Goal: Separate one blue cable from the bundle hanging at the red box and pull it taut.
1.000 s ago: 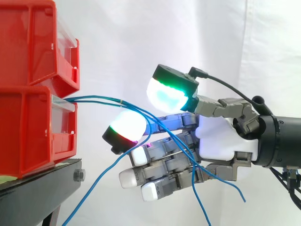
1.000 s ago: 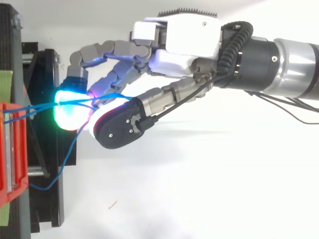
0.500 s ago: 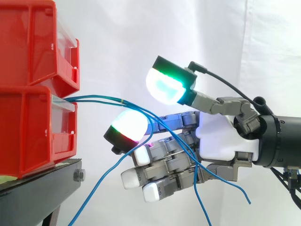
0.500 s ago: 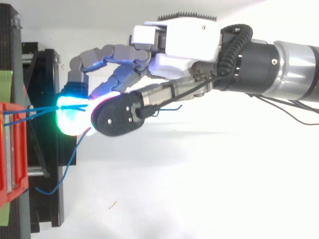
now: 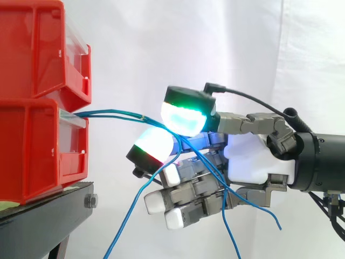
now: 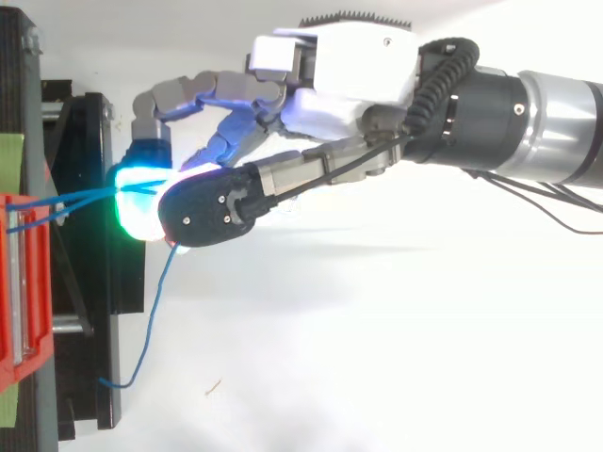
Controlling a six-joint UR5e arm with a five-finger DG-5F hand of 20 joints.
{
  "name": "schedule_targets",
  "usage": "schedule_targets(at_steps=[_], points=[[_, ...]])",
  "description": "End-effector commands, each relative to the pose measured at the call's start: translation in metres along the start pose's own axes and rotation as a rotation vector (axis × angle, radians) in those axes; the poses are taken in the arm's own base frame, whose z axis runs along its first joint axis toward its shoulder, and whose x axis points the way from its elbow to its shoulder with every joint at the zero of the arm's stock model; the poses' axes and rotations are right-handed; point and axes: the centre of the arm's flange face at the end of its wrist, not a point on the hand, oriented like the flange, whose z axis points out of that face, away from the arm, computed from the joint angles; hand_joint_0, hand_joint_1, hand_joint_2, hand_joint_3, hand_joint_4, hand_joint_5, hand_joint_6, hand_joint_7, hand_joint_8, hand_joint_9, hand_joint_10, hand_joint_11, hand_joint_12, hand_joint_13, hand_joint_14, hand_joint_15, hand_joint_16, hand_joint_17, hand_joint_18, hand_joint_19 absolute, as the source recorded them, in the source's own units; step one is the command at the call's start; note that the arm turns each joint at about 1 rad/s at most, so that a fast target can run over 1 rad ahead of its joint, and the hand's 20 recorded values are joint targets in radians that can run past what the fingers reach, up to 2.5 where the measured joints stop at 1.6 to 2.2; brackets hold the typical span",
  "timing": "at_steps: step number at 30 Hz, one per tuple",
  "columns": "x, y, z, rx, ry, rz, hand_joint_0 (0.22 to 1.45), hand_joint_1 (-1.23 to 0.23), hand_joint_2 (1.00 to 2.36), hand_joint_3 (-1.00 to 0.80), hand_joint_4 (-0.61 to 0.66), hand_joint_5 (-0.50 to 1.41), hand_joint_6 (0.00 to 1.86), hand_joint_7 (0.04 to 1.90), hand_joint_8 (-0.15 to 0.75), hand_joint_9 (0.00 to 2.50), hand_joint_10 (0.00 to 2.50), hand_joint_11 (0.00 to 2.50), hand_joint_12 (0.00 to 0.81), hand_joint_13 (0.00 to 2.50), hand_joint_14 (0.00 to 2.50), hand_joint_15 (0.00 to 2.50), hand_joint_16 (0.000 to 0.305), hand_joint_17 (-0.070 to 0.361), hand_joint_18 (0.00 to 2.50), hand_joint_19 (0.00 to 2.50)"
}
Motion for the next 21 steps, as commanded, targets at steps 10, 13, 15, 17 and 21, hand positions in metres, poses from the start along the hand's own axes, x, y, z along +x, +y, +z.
schedule_targets(at_steps=[10, 13, 15, 17, 21], points=[[-0.0018, 0.0000, 0.0002, -0.002, -0.013, 0.001, 0.59, -0.45, 1.01, -0.43, 0.25, -0.11, 0.57, 1.25, 0.385, 0.86, 0.01, 0.67, 0.412, 0.80, 0.01, 0.37, 0.050, 0.113, 0.79, 0.29], [-0.0030, 0.0000, 0.0001, -0.002, -0.015, 0.000, 0.58, -0.32, 1.00, -0.50, 0.27, -0.10, 0.54, 1.30, 0.385, 0.88, 0.01, 0.67, 0.414, 0.80, 0.01, 0.37, 0.050, 0.112, 0.78, 0.29], [-0.0030, 0.0000, 0.0001, -0.002, -0.015, 0.000, 0.59, -0.30, 1.00, -0.50, 0.27, -0.08, 0.50, 1.38, 0.385, 0.90, 0.01, 0.67, 0.409, 0.81, 0.01, 0.37, 0.050, 0.112, 0.78, 0.30], [-0.0031, 0.0000, 0.0001, -0.002, -0.016, -0.001, 0.63, -0.36, 1.01, -0.39, 0.30, -0.07, 0.50, 1.37, 0.382, 0.92, 0.01, 0.68, 0.408, 0.82, 0.01, 0.36, 0.049, 0.110, 0.78, 0.30], [0.0003, 0.0000, 0.0003, -0.002, -0.013, -0.001, 0.69, -0.52, 1.02, -0.10, 0.30, -0.07, 0.50, 1.38, 0.394, 0.95, 0.01, 0.67, 0.419, 0.84, 0.01, 0.36, 0.051, 0.116, 0.81, 0.27]])
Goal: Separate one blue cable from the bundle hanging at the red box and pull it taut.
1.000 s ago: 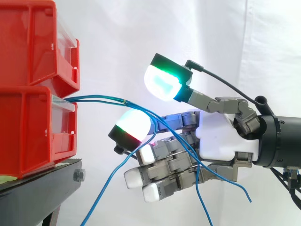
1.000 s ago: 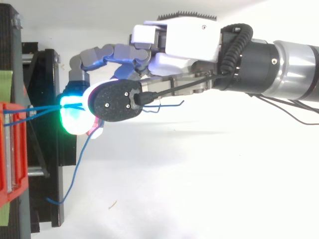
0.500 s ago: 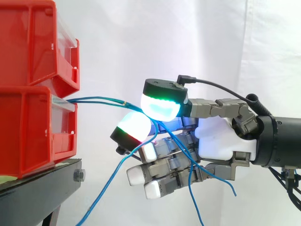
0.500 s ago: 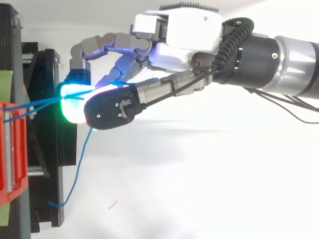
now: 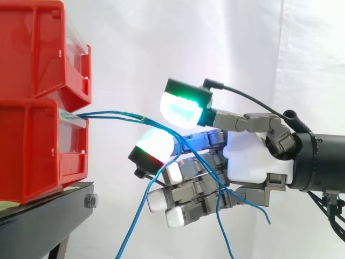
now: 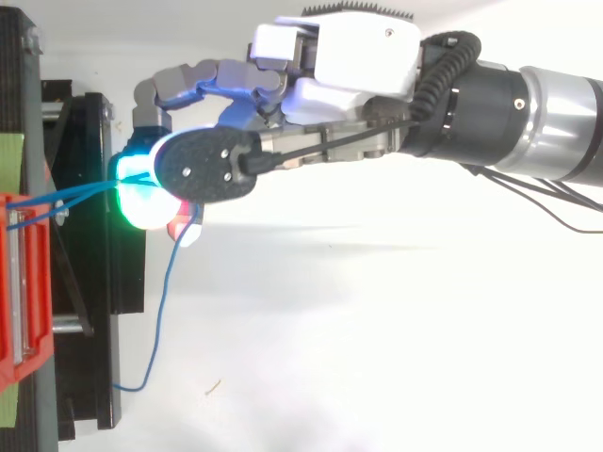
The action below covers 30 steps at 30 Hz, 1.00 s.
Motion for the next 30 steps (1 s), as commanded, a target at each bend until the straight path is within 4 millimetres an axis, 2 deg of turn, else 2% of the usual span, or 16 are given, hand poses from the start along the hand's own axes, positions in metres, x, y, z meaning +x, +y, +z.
schedule_targets(at_steps=[1, 4, 5, 6, 7, 9, 13, 14, 15, 16, 17, 30], points=[[0.0023, -0.0007, -0.0003, 0.002, 0.001, 0.000, 0.70, -0.55, 1.01, -0.04, 0.30, -0.07, 0.50, 1.38, 0.397, 0.96, 0.01, 0.67, 0.422, 0.85, 0.01, 0.36, 0.053, 0.118, 0.82, 0.27], [0.0031, 0.0011, 0.0002, -0.001, -0.002, 0.000, 0.71, -0.63, 1.00, 0.05, 0.27, -0.08, 0.52, 1.35, 0.408, 0.97, 0.01, 0.68, 0.436, 0.86, 0.01, 0.36, 0.055, 0.123, 0.85, 0.26], [0.0031, 0.0011, 0.0002, -0.001, -0.002, -0.001, 0.68, -0.65, 1.14, 0.04, 0.27, -0.09, 0.55, 1.31, 0.415, 0.97, 0.01, 0.68, 0.440, 0.87, 0.01, 0.35, 0.056, 0.125, 0.86, 0.25], [0.0029, -0.0001, 0.0002, 0.000, -0.004, -0.001, 0.67, -0.66, 1.17, 0.03, 0.28, -0.09, 0.56, 1.30, 0.417, 0.97, 0.01, 0.67, 0.441, 0.88, 0.01, 0.36, 0.056, 0.126, 0.86, 0.25], [0.0026, -0.0001, 0.0002, 0.000, -0.007, -0.003, 0.66, -0.67, 1.25, 0.02, 0.29, -0.11, 0.61, 1.20, 0.420, 0.96, 0.01, 0.67, 0.444, 0.88, 0.01, 0.36, 0.057, 0.127, 0.87, 0.25], [0.0025, -0.0001, 0.0002, 0.000, -0.008, -0.005, 0.66, -0.70, 1.26, 0.02, 0.29, -0.13, 0.67, 1.11, 0.421, 0.95, 0.01, 0.69, 0.449, 0.88, 0.01, 0.36, 0.057, 0.128, 0.88, 0.24], [0.0023, -0.0001, 0.0002, 0.000, -0.010, -0.009, 0.66, -0.76, 1.25, 0.00, 0.26, -0.19, 0.82, 0.93, 0.418, 0.91, 0.01, 0.73, 0.450, 0.88, 0.01, 0.37, 0.056, 0.127, 0.88, 0.24], [0.0023, 0.0001, 0.0004, -0.001, -0.010, -0.010, 0.68, -0.79, 1.15, 0.00, 0.26, -0.20, 0.84, 0.93, 0.413, 0.90, 0.01, 0.74, 0.448, 0.88, 0.01, 0.37, 0.056, 0.126, 0.88, 0.25], [0.0035, 0.0002, 0.0006, -0.003, -0.008, -0.012, 0.68, -0.79, 1.13, 0.00, 0.26, -0.20, 0.84, 0.92, 0.409, 0.89, 0.01, 0.75, 0.448, 0.88, 0.01, 0.37, 0.055, 0.125, 0.88, 0.25], [0.0035, 0.0004, 0.0007, -0.004, -0.008, -0.013, 0.70, -0.81, 1.04, 0.00, 0.26, -0.21, 0.85, 0.92, 0.409, 0.89, 0.01, 0.75, 0.444, 0.87, 0.01, 0.37, 0.055, 0.124, 0.87, 0.25], [0.0036, 0.0007, 0.0010, -0.007, -0.008, -0.012, 0.71, -0.81, 1.00, -0.01, 0.26, -0.21, 0.86, 0.93, 0.401, 0.87, 0.01, 0.76, 0.440, 0.86, 0.01, 0.38, 0.054, 0.121, 0.86, 0.25], [0.0083, 0.0007, 0.0015, -0.008, -0.024, -0.014, 0.73, -0.82, 1.01, -0.29, 0.27, -0.22, 0.87, 0.94, 0.382, 0.83, 0.01, 0.78, 0.414, 0.83, 0.01, 0.39, 0.048, 0.107, 0.81, 0.26]])
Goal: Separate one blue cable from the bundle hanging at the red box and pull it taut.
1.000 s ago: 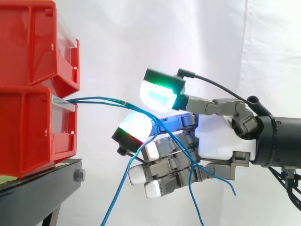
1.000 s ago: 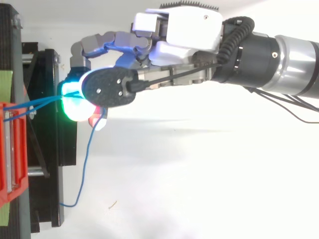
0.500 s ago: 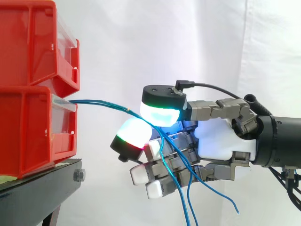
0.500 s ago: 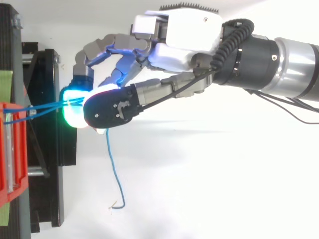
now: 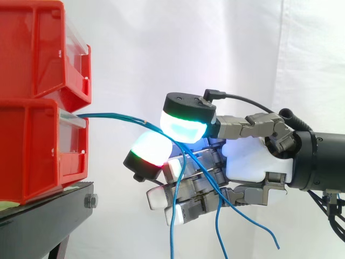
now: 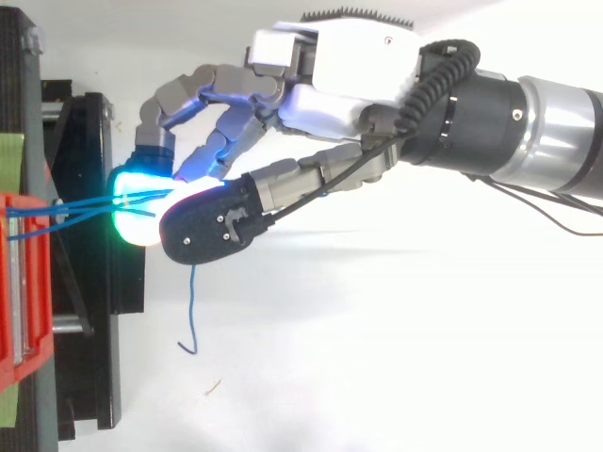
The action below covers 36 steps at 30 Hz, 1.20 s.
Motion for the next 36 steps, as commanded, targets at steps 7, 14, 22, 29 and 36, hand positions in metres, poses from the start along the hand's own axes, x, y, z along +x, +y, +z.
schedule_targets(at_steps=[7, 14, 22, 29, 36], points=[[0.0039, 0.0001, 0.0002, -0.001, 0.001, 0.001, 0.75, -0.87, 1.00, -0.46, 0.28, -0.22, 0.88, 0.95, 0.379, 0.82, 0.01, 0.79, 0.411, 0.83, 0.01, 0.39, 0.046, 0.104, 0.80, 0.24], [0.0051, 0.0001, 0.0003, -0.001, 0.002, 0.001, 0.62, -0.79, 1.00, -0.50, 0.26, -0.20, 0.87, 0.95, 0.383, 0.85, 0.02, 0.79, 0.405, 0.84, 0.01, 0.40, 0.046, 0.103, 0.80, 0.29], [0.0057, 0.0001, 0.0003, -0.001, -0.002, 0.001, 0.63, -0.54, 1.00, -0.46, 0.22, -0.16, 0.84, 1.03, 0.388, 0.94, 0.02, 0.78, 0.408, 0.87, 0.01, 0.41, 0.046, 0.103, 0.81, 0.32], [0.0067, 0.0001, 0.0003, -0.001, -0.002, 0.001, 0.62, -0.77, 1.02, -0.16, 0.16, -0.18, 0.89, 1.07, 0.401, 0.89, 0.01, 0.80, 0.426, 0.86, 0.01, 0.42, 0.050, 0.112, 0.84, 0.31], [0.0067, 0.0013, 0.0003, -0.003, -0.002, 0.002, 0.71, -0.90, 1.02, -0.23, 0.17, -0.20, 0.91, 1.08, 0.387, 0.85, 0.02, 0.84, 0.419, 0.84, 0.02, 0.42, 0.048, 0.108, 0.82, 0.29]])
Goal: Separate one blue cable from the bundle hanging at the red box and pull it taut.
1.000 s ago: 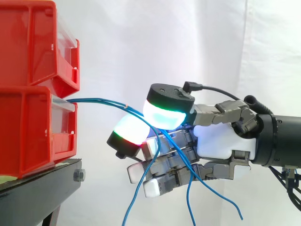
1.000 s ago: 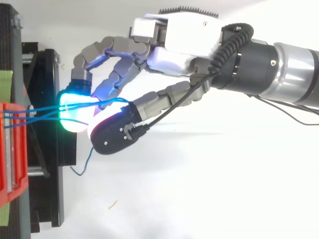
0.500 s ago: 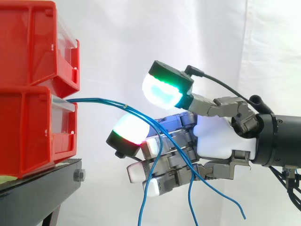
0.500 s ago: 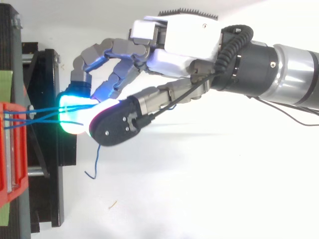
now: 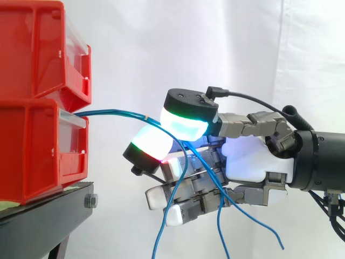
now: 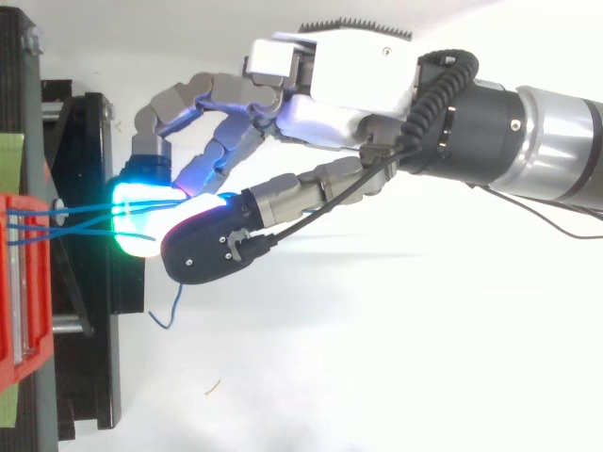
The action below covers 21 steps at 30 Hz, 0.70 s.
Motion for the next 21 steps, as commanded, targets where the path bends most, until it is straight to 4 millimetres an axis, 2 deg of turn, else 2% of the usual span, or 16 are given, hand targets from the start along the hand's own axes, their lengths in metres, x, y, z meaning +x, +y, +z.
schedule_targets(at_steps=[1, 5, 6, 9, 12, 15, 16, 18, 20, 21], points=[[-0.0011, 0.0000, 0.0000, 0.000, -0.001, 0.000, 0.75, -0.93, 1.01, -0.29, 0.18, -0.20, 0.92, 1.08, 0.387, 0.86, 0.02, 0.86, 0.415, 0.84, 0.01, 0.42, 0.048, 0.108, 0.81, 0.29], [-0.0011, 0.0000, 0.0000, 0.000, -0.001, 0.000, 0.80, -0.96, 1.00, -0.50, 0.18, -0.19, 0.92, 1.07, 0.375, 0.88, 0.02, 0.88, 0.409, 0.85, 0.01, 0.43, 0.046, 0.104, 0.81, 0.27], [0.0001, 0.0000, 0.0000, 0.000, 0.000, 0.000, 0.80, -0.96, 1.00, -0.50, 0.18, -0.19, 0.92, 1.08, 0.375, 0.88, 0.02, 0.88, 0.410, 0.85, 0.01, 0.43, 0.046, 0.104, 0.82, 0.26], [0.0001, 0.0000, 0.0000, 0.000, 0.000, 0.000, 0.72, -0.97, 1.00, -0.50, 0.17, -0.18, 0.92, 1.08, 0.373, 0.89, 0.02, 0.89, 0.408, 0.85, 0.02, 0.44, 0.046, 0.103, 0.82, 0.25], [0.0001, 0.0000, 0.0000, 0.000, 0.000, 0.000, 0.59, -0.96, 1.00, -0.50, 0.17, -0.18, 0.91, 1.06, 0.372, 0.89, 0.01, 0.89, 0.410, 0.85, 0.02, 0.45, 0.046, 0.104, 0.81, 0.29], [0.0001, 0.0000, 0.0000, 0.000, 0.000, 0.000, 0.51, -0.86, 1.00, -0.50, 0.19, -0.16, 0.90, 1.02, 0.388, 0.90, 0.02, 0.85, 0.425, 0.85, 0.01, 0.45, 0.050, 0.112, 0.83, 0.29], [0.0001, 0.0000, 0.0000, 0.000, 0.000, 0.000, 0.49, -0.72, 1.00, -0.50, 0.20, -0.16, 0.88, 1.03, 0.398, 0.91, 0.01, 0.82, 0.426, 0.86, 0.01, 0.44, 0.051, 0.115, 0.84, 0.30], [0.0001, 0.0000, 0.0000, 0.000, 0.000, 0.000, 0.50, -0.63, 1.00, -0.50, 0.21, -0.15, 0.87, 1.01, 0.401, 0.95, 0.01, 0.81, 0.427, 0.87, 0.01, 0.44, 0.050, 0.113, 0.85, 0.31], [0.0001, 0.0000, 0.0000, 0.000, 0.000, 0.000, 0.57, -0.49, 1.00, -0.50, 0.19, -0.15, 0.84, 1.05, 0.382, 0.96, 0.02, 0.80, 0.410, 0.86, 0.01, 0.45, 0.047, 0.106, 0.82, 0.36], [0.0001, 0.0000, 0.0000, 0.000, 0.000, 0.000, 0.59, -0.48, 1.00, -0.50, 0.18, -0.15, 0.84, 1.05, 0.378, 0.96, 0.02, 0.80, 0.409, 0.87, 0.01, 0.45, 0.047, 0.105, 0.81, 0.37]])
